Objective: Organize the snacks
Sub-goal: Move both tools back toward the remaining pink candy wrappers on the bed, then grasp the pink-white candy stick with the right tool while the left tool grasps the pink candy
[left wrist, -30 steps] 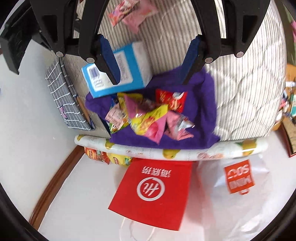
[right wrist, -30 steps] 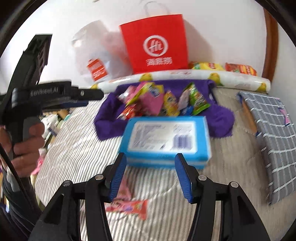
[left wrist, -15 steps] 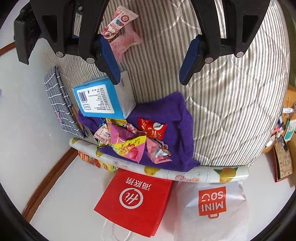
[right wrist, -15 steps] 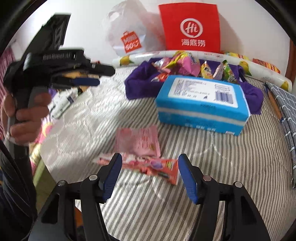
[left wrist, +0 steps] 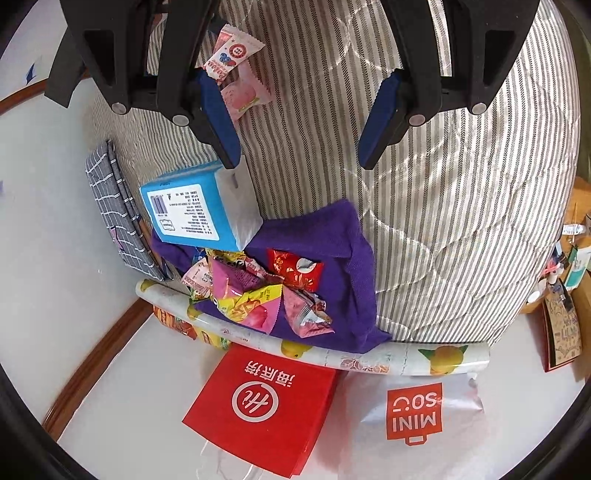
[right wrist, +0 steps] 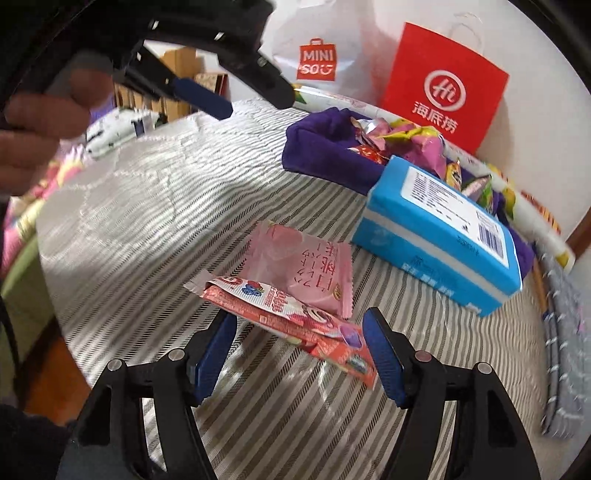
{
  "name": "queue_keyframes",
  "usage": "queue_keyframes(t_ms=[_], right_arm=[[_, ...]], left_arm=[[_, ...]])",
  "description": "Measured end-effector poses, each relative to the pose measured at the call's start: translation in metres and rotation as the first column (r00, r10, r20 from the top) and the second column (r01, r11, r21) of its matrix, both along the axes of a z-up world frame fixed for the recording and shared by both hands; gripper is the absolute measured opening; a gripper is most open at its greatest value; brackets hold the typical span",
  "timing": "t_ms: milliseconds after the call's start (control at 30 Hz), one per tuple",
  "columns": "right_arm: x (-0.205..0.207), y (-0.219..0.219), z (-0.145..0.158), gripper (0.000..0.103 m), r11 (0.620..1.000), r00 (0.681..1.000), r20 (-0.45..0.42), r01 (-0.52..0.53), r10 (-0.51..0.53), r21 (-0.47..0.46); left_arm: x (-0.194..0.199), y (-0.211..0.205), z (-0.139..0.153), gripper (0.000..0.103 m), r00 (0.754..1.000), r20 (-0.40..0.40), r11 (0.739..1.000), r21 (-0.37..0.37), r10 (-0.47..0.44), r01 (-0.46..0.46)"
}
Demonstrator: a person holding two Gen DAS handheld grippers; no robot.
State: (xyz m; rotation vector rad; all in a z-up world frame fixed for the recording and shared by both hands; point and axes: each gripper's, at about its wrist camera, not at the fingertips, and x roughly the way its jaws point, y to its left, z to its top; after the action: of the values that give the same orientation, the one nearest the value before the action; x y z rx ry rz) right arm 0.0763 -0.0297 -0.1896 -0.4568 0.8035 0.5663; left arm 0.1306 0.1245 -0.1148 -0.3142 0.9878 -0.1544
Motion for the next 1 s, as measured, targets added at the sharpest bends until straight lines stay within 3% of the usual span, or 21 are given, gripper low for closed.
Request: queue_keyframes(t_ms=[67,100,167,333,533,667,800,1000], right_arm=[[0.002,0.003,-0.003,0.058,1.0,1.0,0.024,0.013,-0.012,-0.023],[0.003,0.002,-0.004,0.048,1.0,1.0,0.016,0.012,-0.012,-0.025],[0.005,-0.002,-0.002,0.042,0.999,1.0,0.018,0.026,-0.026,-0.021],[0.008,-0.027,0.017,0.032,0.993,0.998,-0.039,0.06,-0.056,0.104],[0.028,-0.072,0.037,0.019,0.949,0.972,-0.145,0.214,-0.184,0.232],[0.049,-0.097,0.038,0.018,0.906,0.941,-0.216,0.315,-0.26,0.283],[0.067,-0.104,0.033,0.019,0.879,0.924,-0.22,0.368,-0.311,0.302],[0.078,-0.094,0.022,0.022,0.878,0.926,-0.245,0.357,-0.288,0.317]], left_arm=[[-0.001,0.0,-0.002,0.064,1.0,-0.005,1.0,0.001,0.0,0.0],[-0.001,0.0,-0.004,0.064,1.0,-0.009,1.0,0.003,0.0,0.0],[-0.001,0.001,-0.005,0.064,1.0,-0.013,1.0,0.004,0.003,-0.003],[0.0,0.003,-0.008,0.064,1.0,-0.023,1.0,-0.002,0.015,-0.015],[0.002,-0.005,-0.01,0.064,1.0,-0.028,1.0,-0.01,0.0,-0.001],[0.005,-0.012,-0.011,0.064,0.999,-0.032,1.0,-0.009,-0.012,0.011],[0.009,-0.017,-0.015,0.064,0.999,-0.044,1.0,-0.011,-0.017,0.017],[0.012,-0.019,-0.019,0.064,0.998,-0.054,1.0,-0.008,-0.019,0.018]])
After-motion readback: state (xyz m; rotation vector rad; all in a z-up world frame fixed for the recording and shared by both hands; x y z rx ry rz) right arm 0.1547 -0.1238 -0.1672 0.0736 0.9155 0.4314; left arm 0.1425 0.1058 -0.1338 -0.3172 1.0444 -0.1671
